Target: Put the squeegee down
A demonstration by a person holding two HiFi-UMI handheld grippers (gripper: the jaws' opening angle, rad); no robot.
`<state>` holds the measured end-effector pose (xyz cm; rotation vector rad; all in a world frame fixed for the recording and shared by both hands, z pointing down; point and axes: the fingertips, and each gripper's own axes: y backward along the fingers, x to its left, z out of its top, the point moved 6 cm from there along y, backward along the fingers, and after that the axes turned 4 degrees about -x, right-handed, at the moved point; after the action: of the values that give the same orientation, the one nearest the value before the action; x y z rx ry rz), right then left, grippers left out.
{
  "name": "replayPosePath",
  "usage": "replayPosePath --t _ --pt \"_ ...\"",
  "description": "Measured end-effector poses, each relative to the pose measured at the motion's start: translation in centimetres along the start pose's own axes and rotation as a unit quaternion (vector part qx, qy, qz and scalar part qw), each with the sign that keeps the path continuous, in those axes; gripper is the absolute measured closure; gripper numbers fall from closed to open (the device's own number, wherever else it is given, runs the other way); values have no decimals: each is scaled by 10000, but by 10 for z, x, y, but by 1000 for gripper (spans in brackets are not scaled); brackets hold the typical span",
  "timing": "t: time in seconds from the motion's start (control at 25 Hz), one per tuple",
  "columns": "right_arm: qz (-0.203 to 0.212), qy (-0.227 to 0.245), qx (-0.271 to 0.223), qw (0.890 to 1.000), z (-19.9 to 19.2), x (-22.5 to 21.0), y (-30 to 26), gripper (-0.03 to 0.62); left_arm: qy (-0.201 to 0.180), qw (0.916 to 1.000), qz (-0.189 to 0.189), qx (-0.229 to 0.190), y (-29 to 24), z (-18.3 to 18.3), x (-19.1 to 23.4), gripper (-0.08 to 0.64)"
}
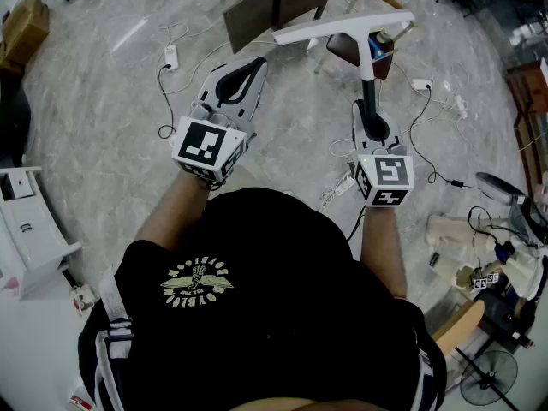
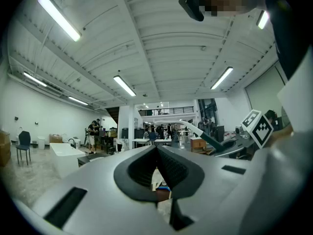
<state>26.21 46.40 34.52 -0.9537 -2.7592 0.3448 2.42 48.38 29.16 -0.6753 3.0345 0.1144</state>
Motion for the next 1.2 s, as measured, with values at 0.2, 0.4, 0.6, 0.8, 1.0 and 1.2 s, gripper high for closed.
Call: replayPosePath --t 0.2,0.4,0.6,0.8,1.0,1.2 --pt "62 -115 -197 9997 3 -22 6 554 -249 9994 205 154 -2 7 -16 537" --pt "-209 -205 -355 9989 11 -25 -14 554 -319 9978 532 242 5 4 9 537" --pt "-206 -284 -302 9989 9 -30 -39 553 -325 9976 535 301 -12 -6 30 537" --pt "-398 -476 -514 9967 16 -32 -57 554 -419 9984 303 207 -28 -7 47 537" --pt "-528 -509 -556 9958 39 -29 -109 553 -403 9990 196 93 -56 -6 105 537" --pt "-619 -604 -570 9946 61 -26 -148 552 -464 9989 -11 -120 -81 -1 148 537"
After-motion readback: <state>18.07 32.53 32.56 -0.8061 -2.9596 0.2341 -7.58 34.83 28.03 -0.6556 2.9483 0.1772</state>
